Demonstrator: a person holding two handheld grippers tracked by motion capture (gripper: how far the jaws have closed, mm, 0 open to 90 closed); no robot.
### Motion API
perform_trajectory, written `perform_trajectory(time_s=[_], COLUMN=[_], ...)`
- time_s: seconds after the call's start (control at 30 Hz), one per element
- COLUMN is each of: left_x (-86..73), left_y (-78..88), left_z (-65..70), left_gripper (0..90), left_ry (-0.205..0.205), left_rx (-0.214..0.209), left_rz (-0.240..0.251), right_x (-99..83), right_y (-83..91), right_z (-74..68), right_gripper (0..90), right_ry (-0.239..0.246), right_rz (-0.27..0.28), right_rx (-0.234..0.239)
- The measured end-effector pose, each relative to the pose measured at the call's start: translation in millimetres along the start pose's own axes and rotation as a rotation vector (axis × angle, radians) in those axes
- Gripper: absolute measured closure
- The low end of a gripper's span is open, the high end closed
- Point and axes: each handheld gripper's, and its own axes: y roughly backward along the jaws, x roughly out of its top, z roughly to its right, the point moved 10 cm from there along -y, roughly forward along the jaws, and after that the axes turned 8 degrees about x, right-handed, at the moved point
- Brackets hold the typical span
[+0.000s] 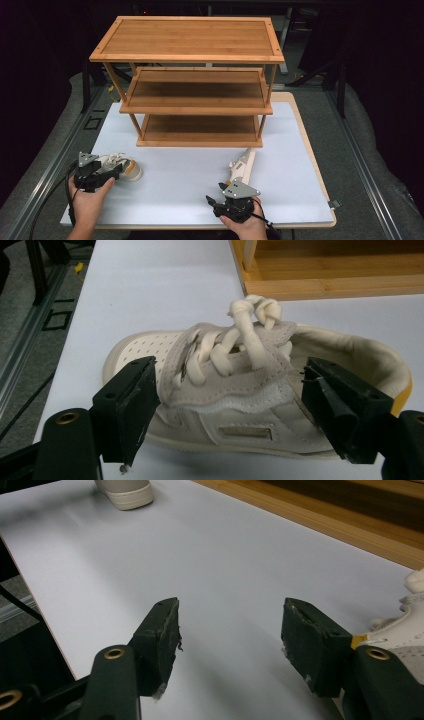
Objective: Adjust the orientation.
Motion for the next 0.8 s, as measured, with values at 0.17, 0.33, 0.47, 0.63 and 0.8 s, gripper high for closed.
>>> perform_trajectory(time_s=[0.17, 0.33, 0.47, 0.63, 0.8], left_x=[-7.4, -15.8, -22.9, -20.9, -19.5], left_y=[9.8, 18.7, 12.3, 8.0, 9.4], left_z=[-9.0, -23.3, -18.3, -19.1, -19.7], left_gripper=[27.8, 40.3, 53.1, 56.5, 60.2], left_ry=[0.016, 0.046, 0.051, 0.079, 0.048], left_rx=[-0.013, -0.025, -0.063, -0.069, -0.060], left_rz=[-0.016, -0.033, -0.069, -0.073, -0.078], right_x=[0.9, 1.4, 1.3, 1.4, 1.4], right_y=[0.8, 1.3, 1.5, 1.3, 1.3], right_z=[0.5, 1.0, 0.5, 0.7, 1.4], right_gripper=[40.2, 40.2, 40.2, 40.2, 40.2], right_ry=[-0.001, -0.002, 0.001, -0.001, -0.005], right_rz=[0.007, 0.011, 0.006, 0.006, 0.008], right_rx=[0.000, 0.003, 0.003, -0.001, 0.000])
